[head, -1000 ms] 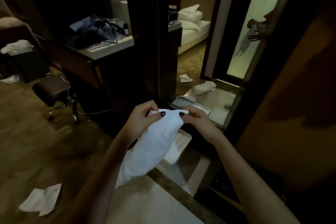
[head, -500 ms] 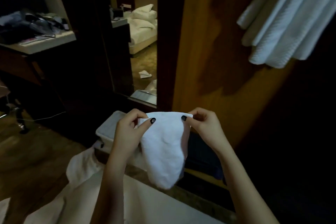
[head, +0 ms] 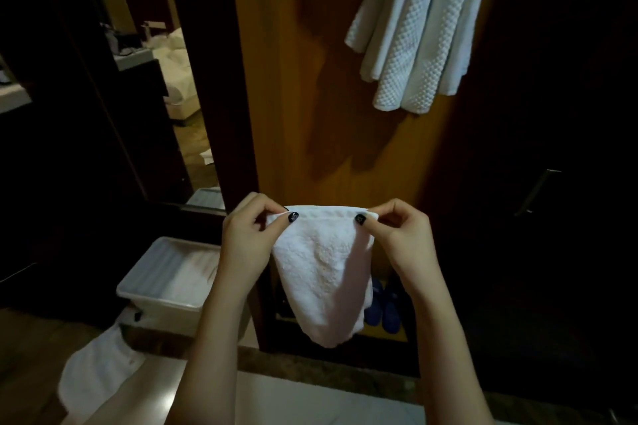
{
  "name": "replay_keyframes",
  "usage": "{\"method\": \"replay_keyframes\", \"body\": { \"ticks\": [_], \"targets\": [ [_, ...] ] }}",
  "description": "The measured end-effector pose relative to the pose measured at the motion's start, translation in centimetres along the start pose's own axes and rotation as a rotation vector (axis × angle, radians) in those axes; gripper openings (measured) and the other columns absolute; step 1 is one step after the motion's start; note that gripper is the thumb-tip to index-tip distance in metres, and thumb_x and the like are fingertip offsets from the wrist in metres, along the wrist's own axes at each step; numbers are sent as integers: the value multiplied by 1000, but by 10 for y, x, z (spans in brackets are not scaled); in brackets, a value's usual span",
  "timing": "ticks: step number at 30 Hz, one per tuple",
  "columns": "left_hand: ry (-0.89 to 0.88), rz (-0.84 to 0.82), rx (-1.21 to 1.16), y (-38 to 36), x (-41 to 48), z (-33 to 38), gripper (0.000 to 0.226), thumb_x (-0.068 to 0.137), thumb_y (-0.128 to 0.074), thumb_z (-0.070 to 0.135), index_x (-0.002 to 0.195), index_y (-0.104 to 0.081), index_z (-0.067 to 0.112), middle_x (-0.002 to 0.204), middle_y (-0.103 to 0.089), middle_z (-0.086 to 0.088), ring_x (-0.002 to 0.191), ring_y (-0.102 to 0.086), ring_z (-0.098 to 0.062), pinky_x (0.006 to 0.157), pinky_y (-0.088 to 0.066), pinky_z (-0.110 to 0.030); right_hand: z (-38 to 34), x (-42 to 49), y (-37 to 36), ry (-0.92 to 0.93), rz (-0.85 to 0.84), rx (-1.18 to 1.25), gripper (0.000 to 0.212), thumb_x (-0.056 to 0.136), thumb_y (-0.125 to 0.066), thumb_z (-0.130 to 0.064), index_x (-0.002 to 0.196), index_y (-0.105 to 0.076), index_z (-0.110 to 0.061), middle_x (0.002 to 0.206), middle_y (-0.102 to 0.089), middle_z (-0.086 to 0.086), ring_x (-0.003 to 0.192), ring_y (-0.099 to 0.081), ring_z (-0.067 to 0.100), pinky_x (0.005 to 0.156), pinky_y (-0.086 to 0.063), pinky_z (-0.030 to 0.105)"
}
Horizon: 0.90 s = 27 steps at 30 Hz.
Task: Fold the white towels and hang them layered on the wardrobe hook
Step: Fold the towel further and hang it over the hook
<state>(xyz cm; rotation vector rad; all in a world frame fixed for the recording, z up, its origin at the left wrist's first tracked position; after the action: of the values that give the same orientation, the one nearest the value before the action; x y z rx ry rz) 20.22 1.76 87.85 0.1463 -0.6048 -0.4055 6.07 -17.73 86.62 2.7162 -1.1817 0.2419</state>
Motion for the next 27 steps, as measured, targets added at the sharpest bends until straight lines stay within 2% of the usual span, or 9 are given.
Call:
{"method": "replay_keyframes", "body": {
  "ticks": [3, 6, 9, 12, 15, 17, 19, 22, 27],
  "targets": [
    [-90, 22, 105, -7, 5, 9, 14, 81, -75, 4, 74, -66, 10, 77, -57, 7, 72, -54, -7, 61, -36, -10, 4, 1, 8, -38, 43, -32, 17, 83, -77, -10, 70, -66, -13, 71, -70, -1, 65, -63, 6, 57, -49, 20],
    [-74, 15, 127, -10, 6, 2, 17, 82, -75, 5, 76, -66, 17, 81, -57, 11, 76, -56, -6, 63, -38, -9, -1, -1, 8, -25, 58, -20, 16, 81, -76, -2, 81, -64, -11, 68, -66, -3, 65, -61, 7, 58, -47, 19],
    [81, -58, 89, -10, 4, -21, 25, 84, -74, 10, 85, -66, 34, 104, -49, 18, 92, -55, -5, 71, -43, -11, -5, -3, 8, -25, 22, 25, 34, 80, -77, -1, 102, -63, -24, 76, -72, -1, 70, -66, 5, 60, -49, 11],
    [66, -107, 143, -9, 0, -22, 33, 85, -73, 17, 103, -65, 43, 120, -42, 23, 97, -50, 0, 77, -41, -7, -7, -4, 4, -13, -80, 17, 43, 81, -76, 0, 109, -63, -31, 80, -74, -2, 76, -69, 7, 68, -52, 14],
    [52, -356, 89, -45, -10, -14, 51, 88, -70, 14, 129, -57, 43, 127, -42, 34, 79, -57, -3, 71, -46, -10, -1, -5, -2, -31, -131, -49, 40, 82, -75, -2, 109, -66, -31, 83, -74, -2, 81, -70, 10, 73, -55, 25],
    [111, -517, 116, -71, -18, -15, 53, 91, -67, 20, 137, -51, 40, 130, -44, 33, 78, -60, -3, 72, -47, -12, 4, -6, -6, -37, -177, -110, 37, 83, -75, -4, 108, -68, -30, 85, -73, -3, 85, -70, 12, 77, -56, 34],
    [149, -551, 155, -82, -20, -20, 40, 93, -63, 21, 130, -60, 33, 116, -55, 23, 85, -60, -4, 74, -45, -13, 9, -8, -5, -41, -214, -144, 34, 83, -75, -5, 105, -70, -29, 87, -73, -4, 88, -69, 10, 81, -56, 36],
    [157, -506, 178, -83, -21, -20, 8, 91, -65, 18, 94, -71, 22, 90, -57, 11, 82, -57, -4, 72, -42, -20, 17, -9, 2, -51, -211, -150, 32, 83, -76, -6, 99, -71, -34, 91, -73, -6, 93, -68, 9, 80, -56, 32],
    [67, -503, -9, -88, -21, 1, 14, 89, -68, 8, 78, -61, 11, 84, -53, -1, 83, -52, -13, 78, -39, -20, 39, -2, 23, -215, -79, -45, 22, 77, -81, -8, 95, -76, -20, 98, -69, -2, 88, -67, 12, 72, -52, 25]
  ]
}}
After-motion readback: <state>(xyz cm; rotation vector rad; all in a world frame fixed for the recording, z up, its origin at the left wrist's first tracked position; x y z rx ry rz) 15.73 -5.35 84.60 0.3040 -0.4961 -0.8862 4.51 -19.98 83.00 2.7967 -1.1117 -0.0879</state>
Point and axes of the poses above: each hand's wrist, its own x-axis towards the middle knuckle, its own y-axis out of the back of the hand, z = x × y, the point moved 9 cm from there along x, towards the middle knuckle
